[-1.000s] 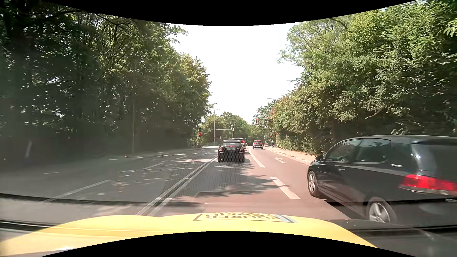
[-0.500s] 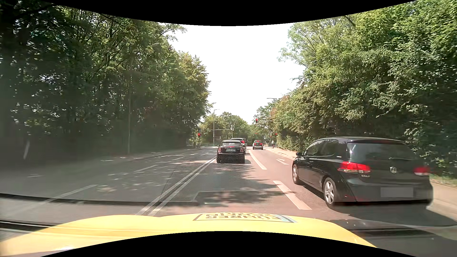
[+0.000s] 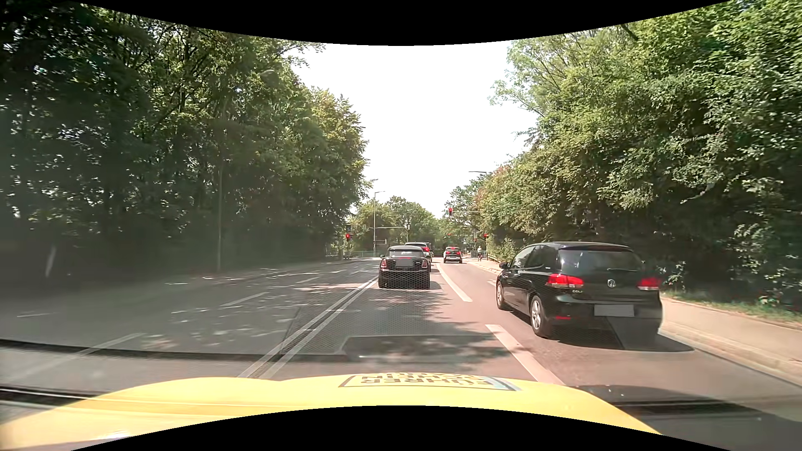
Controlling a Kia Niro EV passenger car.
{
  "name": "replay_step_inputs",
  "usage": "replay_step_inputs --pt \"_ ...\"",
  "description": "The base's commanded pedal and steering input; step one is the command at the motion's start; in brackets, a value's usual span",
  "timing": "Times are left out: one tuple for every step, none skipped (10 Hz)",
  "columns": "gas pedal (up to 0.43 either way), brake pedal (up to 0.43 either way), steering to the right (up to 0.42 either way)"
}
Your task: Follow the waypoints while adhering to traffic rules and regulations
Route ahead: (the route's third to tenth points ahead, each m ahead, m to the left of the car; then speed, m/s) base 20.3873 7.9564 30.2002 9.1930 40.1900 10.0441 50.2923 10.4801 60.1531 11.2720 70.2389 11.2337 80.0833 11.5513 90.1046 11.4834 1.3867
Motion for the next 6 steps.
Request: replay_step_inputs --pt "0.000 0.000 0.007" --pt "0.000 0.000 0.007" --pt "0.000 0.000 0.007" --pt "0.000 0.000 0.007" --pt "0.000 0.000 0.006" --pt "0.000 0.000 0.007"
